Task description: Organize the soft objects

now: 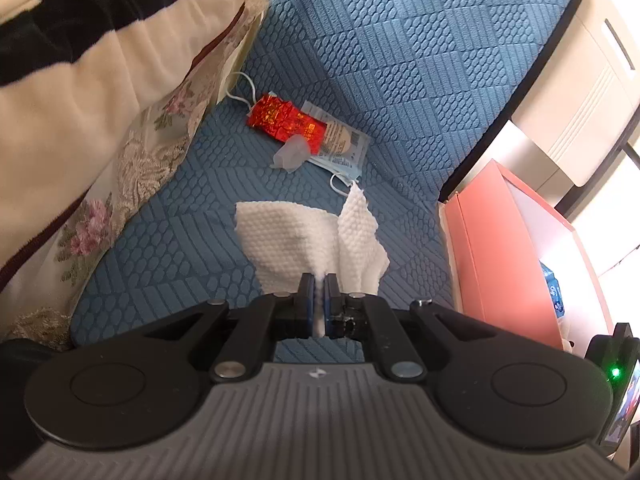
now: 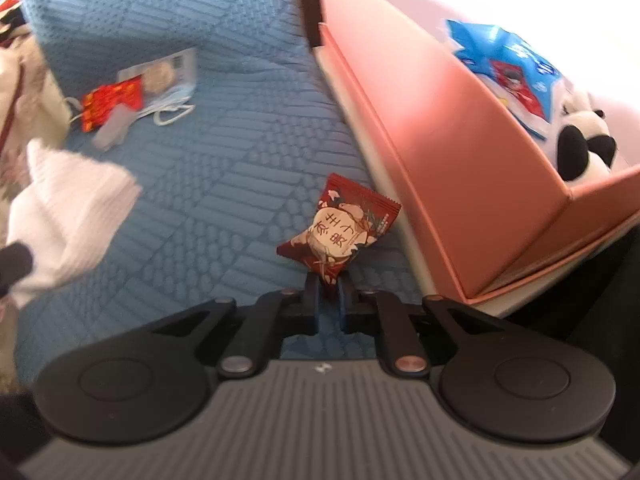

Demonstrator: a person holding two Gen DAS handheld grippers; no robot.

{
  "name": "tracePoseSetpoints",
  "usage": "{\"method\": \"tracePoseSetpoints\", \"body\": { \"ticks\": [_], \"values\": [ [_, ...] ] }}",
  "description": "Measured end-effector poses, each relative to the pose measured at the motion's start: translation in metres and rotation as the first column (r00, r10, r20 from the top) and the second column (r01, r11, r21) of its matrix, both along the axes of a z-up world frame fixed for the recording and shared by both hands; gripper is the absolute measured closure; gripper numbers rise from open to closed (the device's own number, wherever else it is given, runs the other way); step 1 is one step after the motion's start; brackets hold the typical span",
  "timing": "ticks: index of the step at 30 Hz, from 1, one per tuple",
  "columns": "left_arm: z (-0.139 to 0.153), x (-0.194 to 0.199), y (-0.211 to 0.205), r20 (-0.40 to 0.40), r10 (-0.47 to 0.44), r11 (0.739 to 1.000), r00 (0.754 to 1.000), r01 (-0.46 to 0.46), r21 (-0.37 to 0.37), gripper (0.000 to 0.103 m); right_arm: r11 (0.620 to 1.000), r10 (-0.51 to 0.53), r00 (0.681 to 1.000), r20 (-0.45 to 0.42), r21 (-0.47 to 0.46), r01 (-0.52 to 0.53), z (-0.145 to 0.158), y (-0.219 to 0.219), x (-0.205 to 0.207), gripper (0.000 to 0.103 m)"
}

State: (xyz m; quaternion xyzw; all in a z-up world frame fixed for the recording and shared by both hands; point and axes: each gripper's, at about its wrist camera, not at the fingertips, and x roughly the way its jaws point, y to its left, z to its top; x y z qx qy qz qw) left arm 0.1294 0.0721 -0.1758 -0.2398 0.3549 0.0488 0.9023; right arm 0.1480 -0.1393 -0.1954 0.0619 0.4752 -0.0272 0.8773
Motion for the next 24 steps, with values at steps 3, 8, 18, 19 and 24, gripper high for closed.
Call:
{"method": "tracePoseSetpoints", "body": {
  "ticks": [3,8,18,19,24],
  "values": [
    [0.006,-0.003,-0.002,0.013,0.001,1.000,1.000,-0.001,0.011,0.097,0.999,0.031,1.000,-0.002,0.030,-0.031,0.005,0.001,-0.004,0.093],
    [0.020,-0.007,-0.003,0.033,0.013,1.000,0.999,-0.013,0.019,0.097,0.992,0.108,0.994,0.004,0.063,-0.108,0.013,0.004,-0.007,0.093],
    [0.049,-0.008,-0.008,0.068,0.019,0.999,0.998,-0.022,0.036,0.097,0.973,0.219,0.974,0.060,0.067,-0.223,0.034,-0.002,-0.009,0.093],
    [0.052,-0.008,-0.009,0.071,0.016,0.999,0.997,-0.019,0.038,0.097,0.974,0.217,0.974,0.063,0.057,-0.220,0.039,-0.003,-0.009,0.093],
    [0.068,-0.006,-0.021,0.089,-0.006,0.999,0.996,0.003,0.039,0.097,0.975,0.212,0.972,0.101,0.042,-0.217,0.063,-0.016,-0.004,0.093]
  ]
}}
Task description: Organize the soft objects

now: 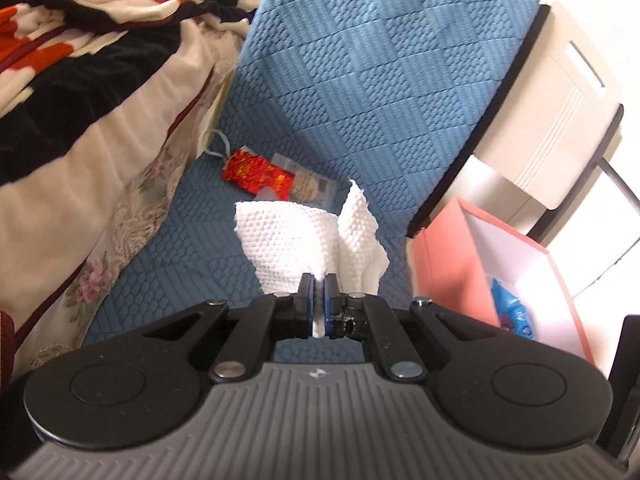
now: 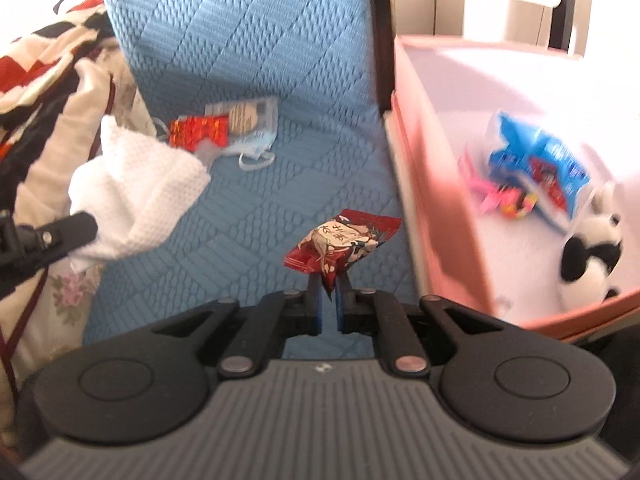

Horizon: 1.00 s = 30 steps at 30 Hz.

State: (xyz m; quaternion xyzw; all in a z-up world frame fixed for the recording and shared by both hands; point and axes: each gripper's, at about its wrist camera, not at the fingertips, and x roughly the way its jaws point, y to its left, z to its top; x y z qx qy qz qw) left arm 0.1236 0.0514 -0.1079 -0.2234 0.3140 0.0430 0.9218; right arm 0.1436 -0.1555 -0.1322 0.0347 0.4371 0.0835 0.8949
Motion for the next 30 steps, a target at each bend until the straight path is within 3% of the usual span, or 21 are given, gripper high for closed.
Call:
{"method": "tracePoseSetpoints", "body": {
  "ticks": [10,12,17,23,30],
  "values": [
    [0.034,0.020,-0.034,0.048,-0.051,0.999,0.998,0.051,-0.004,0.097,1.000,0.022,0.991,0.131,-0.018,-0.020,0.065,-0.035,0.007,0.093],
    [0.043,0.024,-0.044,0.062,-0.069,0.998,0.996,0.069,-0.001,0.097,1.000,0.014,0.987,0.158,-0.012,-0.012,0.079,-0.045,0.009,0.099],
    [0.055,0.039,-0.071,0.075,-0.111,0.994,0.991,0.113,-0.016,0.097,1.000,0.002,0.974,0.225,-0.020,0.002,0.105,-0.069,0.017,0.100],
    [0.042,0.054,-0.115,0.054,-0.173,0.985,0.983,0.174,-0.010,0.097,0.997,-0.071,0.977,0.201,-0.003,0.073,0.094,-0.108,0.035,0.100],
    [0.021,0.064,-0.149,0.016,-0.213,0.977,0.977,0.213,0.025,0.097,0.995,-0.097,0.985,0.140,0.015,0.096,0.063,-0.145,0.025,0.100]
  ]
}}
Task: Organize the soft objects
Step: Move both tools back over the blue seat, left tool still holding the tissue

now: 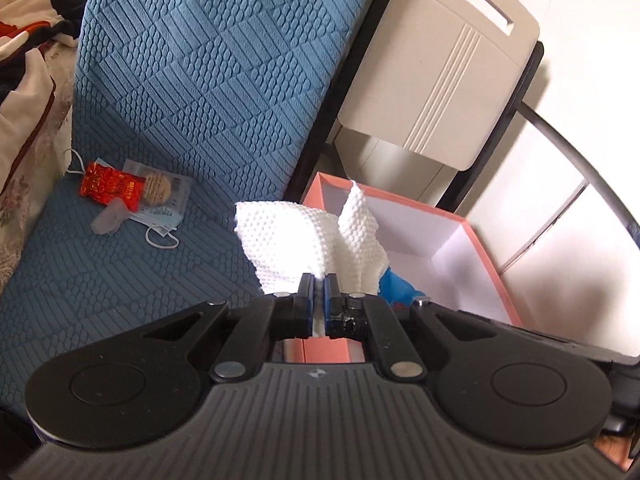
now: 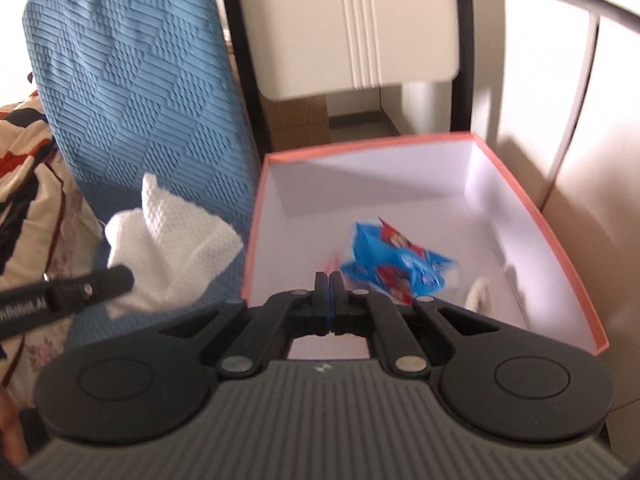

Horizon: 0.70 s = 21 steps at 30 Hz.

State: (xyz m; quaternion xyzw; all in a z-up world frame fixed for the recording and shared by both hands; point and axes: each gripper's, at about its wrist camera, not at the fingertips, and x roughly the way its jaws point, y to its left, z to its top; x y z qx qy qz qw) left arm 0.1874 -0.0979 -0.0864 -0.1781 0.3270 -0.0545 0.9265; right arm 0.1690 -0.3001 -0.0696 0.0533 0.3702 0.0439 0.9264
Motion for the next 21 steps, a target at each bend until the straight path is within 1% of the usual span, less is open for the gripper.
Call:
{"method": "tracePoseSetpoints", "body": {
  "ticks": [4,11,16,21],
  "values": [
    [-0.002,-0.002,0.004,-0.004,0.013,1.000,1.000,-0.013,0.009,0.097,1.000,-0.002,1.000,-0.018,0.024,0.003,-0.011,-0.005,-0.006,0.100],
    [0.004,-0.012,0.025,0.015,0.051,0.999,0.999,-0.051,0.012,0.097,0.998,0.042,0.999,0.009,0.036,-0.043,-0.005,0.004,-0.009,0.099],
    [-0.004,-0.023,0.051,0.000,0.091,0.996,0.996,-0.091,0.014,0.097,0.993,0.111,0.994,0.008,0.041,-0.112,-0.008,0.027,-0.017,0.098],
    [-0.020,-0.036,0.085,-0.029,0.144,0.990,0.989,-0.144,0.001,0.097,0.985,0.169,0.986,0.001,0.040,-0.169,-0.017,0.057,-0.029,0.098]
  ]
}}
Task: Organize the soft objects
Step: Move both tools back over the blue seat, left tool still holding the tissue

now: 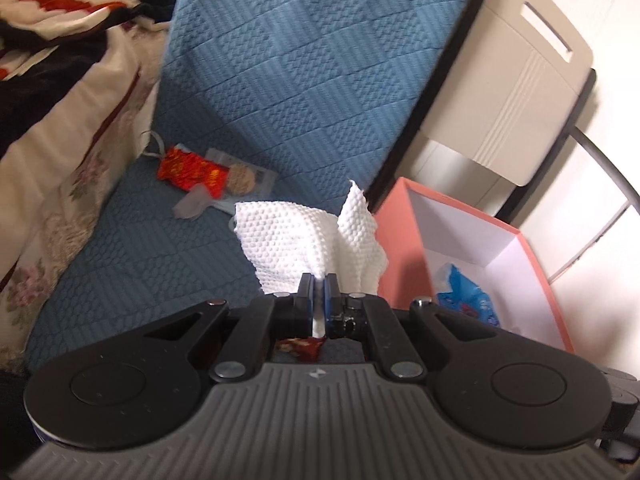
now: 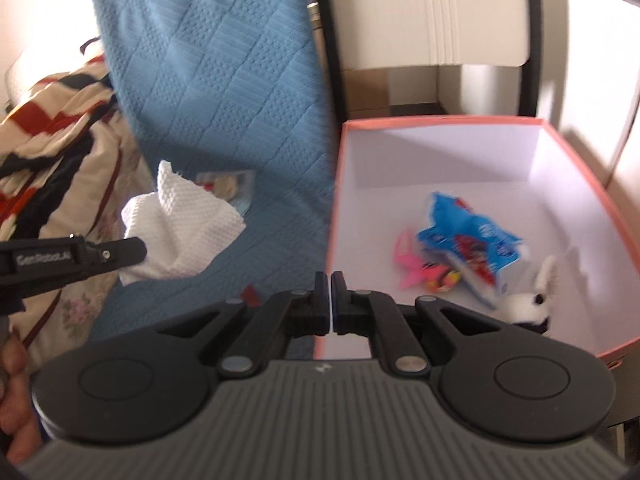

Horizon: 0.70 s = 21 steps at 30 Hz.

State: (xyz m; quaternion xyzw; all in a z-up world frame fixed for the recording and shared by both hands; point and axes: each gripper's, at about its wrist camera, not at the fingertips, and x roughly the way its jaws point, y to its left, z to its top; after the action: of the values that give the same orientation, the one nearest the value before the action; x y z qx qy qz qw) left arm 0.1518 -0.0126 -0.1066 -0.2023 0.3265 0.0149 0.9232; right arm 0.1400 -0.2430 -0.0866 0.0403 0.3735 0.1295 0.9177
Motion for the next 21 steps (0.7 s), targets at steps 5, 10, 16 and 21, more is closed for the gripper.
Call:
{"method": "tracePoseSetpoints", "body": {
  "ticks": [5,10,16,21],
  "values": [
    [-0.019,-0.011,0.033,-0.032,0.047,0.999,0.998,-0.047,-0.014,0.097,0.997,0.077,0.997,-0.013,0.000,-0.077,-0.015,0.031,-0.006,0.097],
    [-0.037,-0.014,0.058,-0.062,0.082,0.996,0.995,-0.084,-0.028,0.097,0.992,0.122,0.992,-0.035,-0.009,-0.123,-0.030,0.060,0.002,0.097],
    [-0.053,-0.009,0.070,-0.093,0.096,0.994,0.991,-0.100,-0.039,0.097,0.984,0.161,0.986,-0.052,-0.066,-0.165,-0.051,0.084,0.022,0.088],
    [-0.064,0.003,0.073,-0.118,0.102,0.994,0.988,-0.106,-0.030,0.097,0.966,0.227,0.972,-0.055,-0.114,-0.232,-0.067,0.099,0.035,0.070]
  ]
}}
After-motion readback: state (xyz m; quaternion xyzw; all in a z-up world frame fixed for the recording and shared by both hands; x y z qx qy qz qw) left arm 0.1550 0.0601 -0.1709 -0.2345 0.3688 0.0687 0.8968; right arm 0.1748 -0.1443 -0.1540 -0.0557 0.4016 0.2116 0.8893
